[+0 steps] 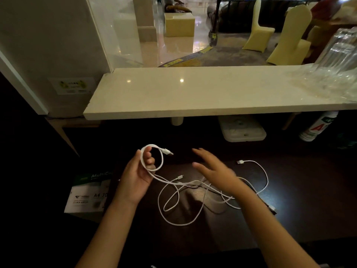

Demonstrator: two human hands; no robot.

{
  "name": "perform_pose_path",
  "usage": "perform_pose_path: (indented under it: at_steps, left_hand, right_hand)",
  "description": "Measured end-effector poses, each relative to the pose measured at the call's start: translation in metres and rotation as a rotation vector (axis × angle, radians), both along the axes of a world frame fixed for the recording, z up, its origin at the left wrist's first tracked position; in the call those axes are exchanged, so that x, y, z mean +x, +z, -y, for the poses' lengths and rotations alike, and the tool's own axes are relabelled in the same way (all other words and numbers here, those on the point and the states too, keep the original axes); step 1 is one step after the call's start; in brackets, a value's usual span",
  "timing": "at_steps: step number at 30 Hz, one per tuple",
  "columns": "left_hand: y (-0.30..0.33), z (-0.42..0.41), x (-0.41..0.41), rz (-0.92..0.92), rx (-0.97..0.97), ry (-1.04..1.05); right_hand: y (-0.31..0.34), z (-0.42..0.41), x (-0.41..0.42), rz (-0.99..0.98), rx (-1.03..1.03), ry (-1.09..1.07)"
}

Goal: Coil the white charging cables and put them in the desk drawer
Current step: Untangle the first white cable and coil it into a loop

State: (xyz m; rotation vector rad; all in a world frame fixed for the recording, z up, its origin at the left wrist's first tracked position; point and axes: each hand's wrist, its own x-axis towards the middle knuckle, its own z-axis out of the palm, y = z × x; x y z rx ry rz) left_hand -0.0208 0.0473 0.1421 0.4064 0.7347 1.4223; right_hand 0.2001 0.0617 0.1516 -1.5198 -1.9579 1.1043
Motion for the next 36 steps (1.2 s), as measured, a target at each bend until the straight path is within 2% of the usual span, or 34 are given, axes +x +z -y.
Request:
perform_pose_path:
  at_steps: [1,2,3,6,9,12,15,18,26,30,33,36]
  left_hand:
    - [0.000,0.002,0.006,-0.029,0.013,-0.032]
    - [0.000,0.003,0.011,-0.053,0.023,-0.068]
    - [0.000,0.005,0.014,-0.087,0.035,-0.109]
    - [0.002,0.013,0.017,-0.159,0.086,-0.207]
    - [0.007,0.017,0.018,-0.186,0.083,-0.214]
    - [0.010,0.019,0.016,-0.212,0.051,-0.211]
    - [0.009,0.018,0.013,-0.247,0.069,-0.229]
    - [0.004,0.019,0.012,-0.242,0.073,-0.281]
    - [0.003,0.022,0.018,-0.220,0.052,-0.281]
    - [0.001,0.019,0.015,-0.147,0.090,-0.310]
    - [0.002,0.017,0.011,-0.035,0.066,-0.298]
    - [0.003,0.018,0.008,-0.004,0.023,-0.291]
  right_hand:
    - [0.007,0.004,-0.016,-0.194,-0.018,0.002]
    - [0.012,0.007,-0.029,-0.305,-0.018,-0.001]
    - [0.017,0.007,-0.038,-0.336,0.010,0.000]
    - [0.030,0.001,-0.050,-0.246,0.163,0.045]
    - [0.035,-0.002,-0.048,-0.234,0.198,0.100]
    - [0.032,-0.003,-0.049,-0.283,0.149,0.122]
    - [0.030,-0.005,-0.050,-0.380,0.094,0.053]
    - [0.033,-0.005,-0.049,-0.373,0.056,0.072]
    - [0.029,-0.008,-0.050,-0.716,-0.179,-0.053]
    - [0.023,-0.006,-0.047,-0.608,-0.242,0.053]
    - [0.020,-0.008,-0.040,-0.482,-0.131,0.168]
    - [0.020,-0.011,-0.034,-0.410,-0.008,0.146]
